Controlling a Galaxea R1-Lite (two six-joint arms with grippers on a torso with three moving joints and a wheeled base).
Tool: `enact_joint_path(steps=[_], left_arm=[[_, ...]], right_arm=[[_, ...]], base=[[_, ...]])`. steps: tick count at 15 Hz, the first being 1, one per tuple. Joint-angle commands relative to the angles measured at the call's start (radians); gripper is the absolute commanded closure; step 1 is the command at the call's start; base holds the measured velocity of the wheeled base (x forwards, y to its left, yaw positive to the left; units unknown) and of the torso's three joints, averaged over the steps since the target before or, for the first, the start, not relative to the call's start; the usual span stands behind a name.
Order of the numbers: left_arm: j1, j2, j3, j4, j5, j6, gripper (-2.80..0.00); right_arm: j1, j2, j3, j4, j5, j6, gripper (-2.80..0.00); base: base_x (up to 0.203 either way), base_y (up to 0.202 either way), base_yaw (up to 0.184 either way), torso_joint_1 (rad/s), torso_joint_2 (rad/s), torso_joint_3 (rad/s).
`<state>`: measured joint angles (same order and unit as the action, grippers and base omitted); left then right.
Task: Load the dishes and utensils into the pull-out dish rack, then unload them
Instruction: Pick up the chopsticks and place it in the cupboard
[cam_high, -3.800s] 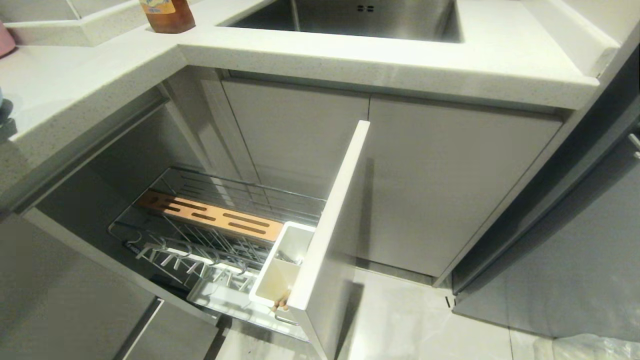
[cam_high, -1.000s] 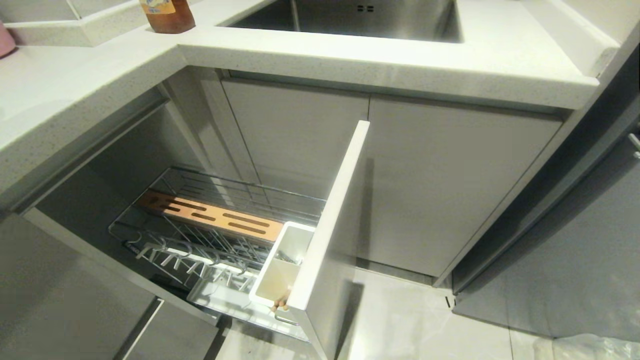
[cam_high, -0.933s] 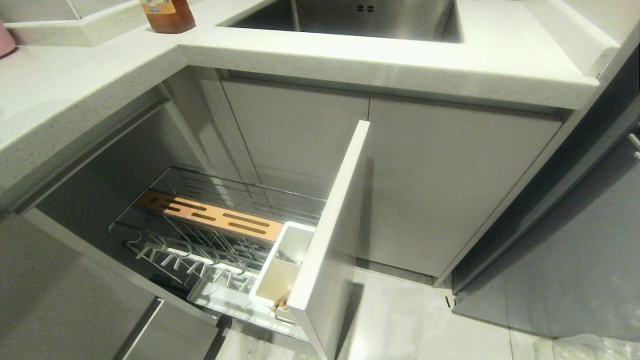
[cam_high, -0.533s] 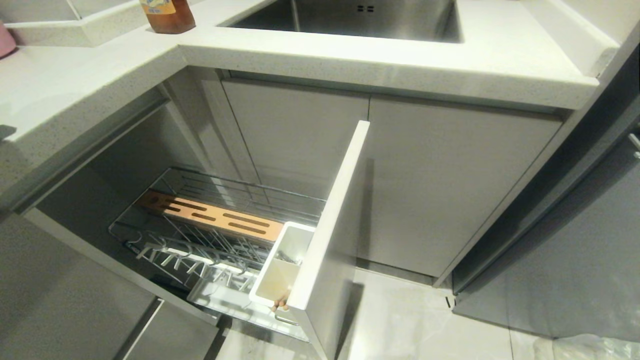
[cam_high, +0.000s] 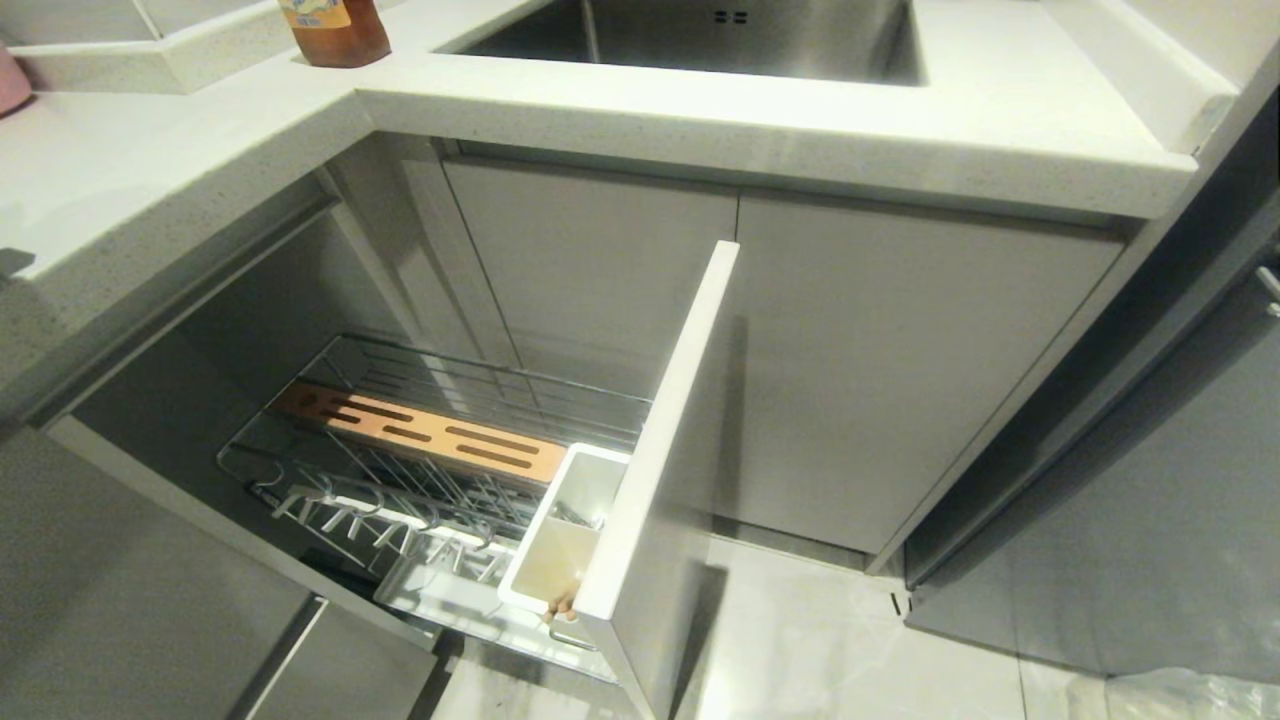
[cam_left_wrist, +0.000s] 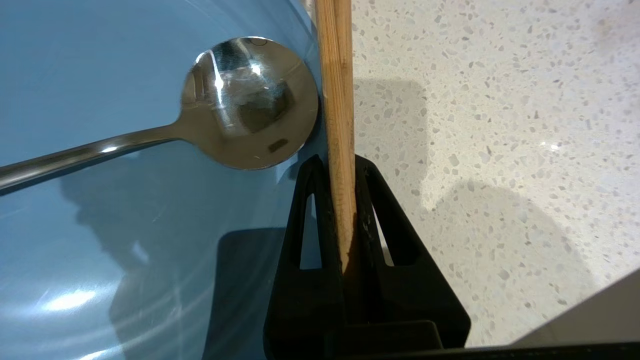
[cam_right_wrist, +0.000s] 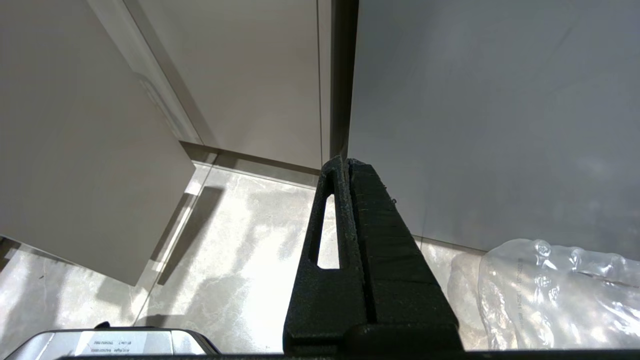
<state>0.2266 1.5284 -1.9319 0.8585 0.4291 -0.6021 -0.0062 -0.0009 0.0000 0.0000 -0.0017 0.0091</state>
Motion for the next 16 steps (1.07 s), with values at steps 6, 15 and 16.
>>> enact_joint_path(steps=[6, 15, 16], left_arm=[[0.000, -0.107, -0.007, -0.002, 0.007, -0.004, 0.00], [-0.006, -0.157, -0.007, -0.003, 0.005, -0.004, 0.00], [-0.006, -0.159, -0.007, -0.004, 0.005, -0.004, 0.00]], right_arm=[[0.000, 0.001, 0.000, 0.000, 0.000, 0.000, 0.00], [0.000, 0.001, 0.000, 0.000, 0.000, 0.000, 0.00], [0.000, 0.001, 0.000, 0.000, 0.000, 0.000, 0.00]], base=[[0.000, 0.000, 0.000, 0.000, 0.00, 0.000], [0.000, 0.000, 0.000, 0.000, 0.00, 0.000], [0.000, 0.000, 0.000, 0.000, 0.00, 0.000]])
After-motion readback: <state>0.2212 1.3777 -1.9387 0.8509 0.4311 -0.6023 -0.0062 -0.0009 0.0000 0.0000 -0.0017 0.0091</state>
